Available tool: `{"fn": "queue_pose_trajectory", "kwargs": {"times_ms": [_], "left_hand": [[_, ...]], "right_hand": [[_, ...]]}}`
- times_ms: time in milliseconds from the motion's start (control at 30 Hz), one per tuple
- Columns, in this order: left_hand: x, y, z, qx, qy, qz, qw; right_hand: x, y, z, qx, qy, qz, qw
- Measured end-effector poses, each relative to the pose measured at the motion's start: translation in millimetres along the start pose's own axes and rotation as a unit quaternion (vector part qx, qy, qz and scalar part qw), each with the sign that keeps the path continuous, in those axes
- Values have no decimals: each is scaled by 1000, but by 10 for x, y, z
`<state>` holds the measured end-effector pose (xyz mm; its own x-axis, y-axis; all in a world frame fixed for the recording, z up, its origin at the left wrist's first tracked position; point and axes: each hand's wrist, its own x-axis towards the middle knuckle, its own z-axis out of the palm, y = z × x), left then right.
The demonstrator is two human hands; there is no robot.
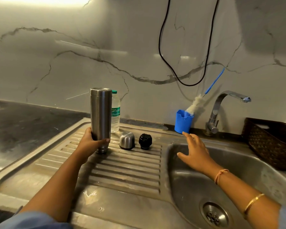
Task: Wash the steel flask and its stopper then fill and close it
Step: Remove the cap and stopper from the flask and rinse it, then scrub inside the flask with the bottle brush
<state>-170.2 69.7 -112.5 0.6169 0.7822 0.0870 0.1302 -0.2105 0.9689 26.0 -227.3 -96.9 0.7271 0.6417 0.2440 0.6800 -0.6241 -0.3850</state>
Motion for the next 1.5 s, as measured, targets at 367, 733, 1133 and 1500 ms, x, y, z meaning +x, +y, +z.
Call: {"fn": "queue_pose_trajectory", "kwargs": {"times_ms": [367,733,1133,1500], "left_hand": [[-11,-4,6,-32,-17,-3,999],[-40,-1,16,-47,-7,-1,999],[-611,352,624,44,335,295,894],[-1038,562,1990,151,-96,193,965]], "right_hand": [[38,67,38,12,-14,17,1000],[97,44,-67,-9,-17,0,1000],[456,221,-567,-144,-8,7,989],[777,386,-1194,-408,31,-45,912]]}}
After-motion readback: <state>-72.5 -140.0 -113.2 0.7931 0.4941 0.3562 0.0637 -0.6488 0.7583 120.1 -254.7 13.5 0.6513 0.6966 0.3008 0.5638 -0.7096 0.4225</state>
